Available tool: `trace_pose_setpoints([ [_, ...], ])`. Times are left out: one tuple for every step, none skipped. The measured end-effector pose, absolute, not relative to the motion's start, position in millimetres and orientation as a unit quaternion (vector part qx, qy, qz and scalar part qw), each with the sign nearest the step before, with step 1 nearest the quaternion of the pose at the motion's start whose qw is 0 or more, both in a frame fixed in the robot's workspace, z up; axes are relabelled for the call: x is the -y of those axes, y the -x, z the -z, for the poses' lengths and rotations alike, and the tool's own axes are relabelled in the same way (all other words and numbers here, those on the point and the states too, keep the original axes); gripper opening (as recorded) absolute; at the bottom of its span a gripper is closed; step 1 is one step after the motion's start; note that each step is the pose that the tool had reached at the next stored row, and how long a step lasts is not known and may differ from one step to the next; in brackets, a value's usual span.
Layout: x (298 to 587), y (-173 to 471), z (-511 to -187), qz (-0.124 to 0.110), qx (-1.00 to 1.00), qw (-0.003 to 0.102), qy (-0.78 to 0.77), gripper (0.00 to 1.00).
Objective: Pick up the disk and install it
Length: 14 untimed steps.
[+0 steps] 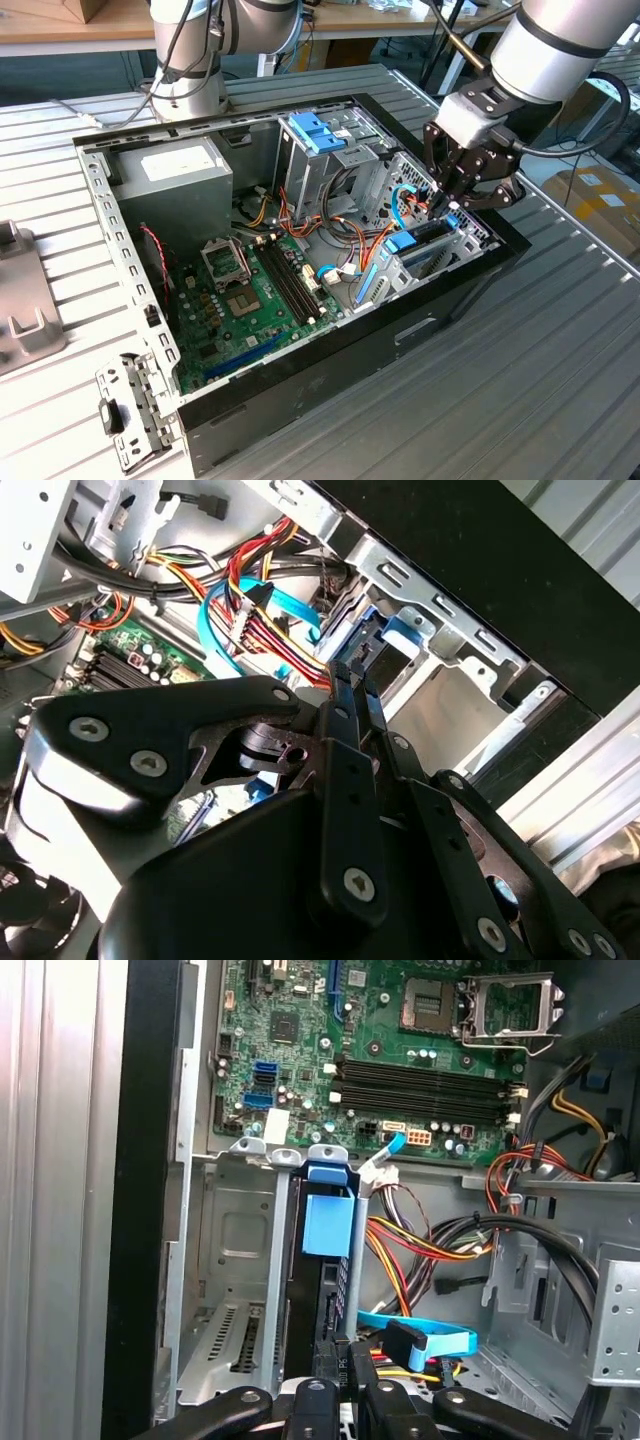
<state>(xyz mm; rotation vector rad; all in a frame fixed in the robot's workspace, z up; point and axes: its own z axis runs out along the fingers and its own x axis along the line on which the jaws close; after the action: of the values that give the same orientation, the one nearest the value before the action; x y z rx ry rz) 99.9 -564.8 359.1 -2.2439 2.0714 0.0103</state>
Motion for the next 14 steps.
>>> trace_pose_setpoints([
  [564.8,-100.0,-358.9,-0.003,-0.681,0.044,0.731,0.17],
  [564.8,-100.0,-358.8,-0.003,-0.683,0.044,0.729,0.17],
  [564.8,-100.1,-358.7,-0.003,-0.686,0.044,0.727,0.17],
  [564.8,-100.1,-358.6,-0.003,-0.687,0.044,0.725,0.17],
  [564.8,-100.1,-358.5,-0.003,-0.689,0.044,0.723,0.17],
  [564.8,-100.1,-358.4,-0.003,-0.691,0.044,0.722,0.17],
  [564.8,-100.1,-358.3,-0.002,-0.693,0.044,0.719,0.17],
  [564.8,-100.1,-358.3,-0.002,-0.695,0.044,0.718,0.17],
  [564.8,-100.1,-358.2,-0.002,-0.696,0.044,0.716,0.17],
  [564.8,-100.2,-358.1,-0.002,-0.698,0.044,0.715,0.17],
  [564.8,-100.2,-358.1,-0.002,-0.699,0.044,0.714,0.17],
  [564.8,-100.2,-358.0,-0.002,-0.702,0.044,0.711,0.17],
  [564.8,-100.2,-357.9,-0.002,-0.705,0.044,0.708,0.17],
  [564.8,-100.2,-357.7,-0.001,-0.709,0.044,0.704,0.17],
])
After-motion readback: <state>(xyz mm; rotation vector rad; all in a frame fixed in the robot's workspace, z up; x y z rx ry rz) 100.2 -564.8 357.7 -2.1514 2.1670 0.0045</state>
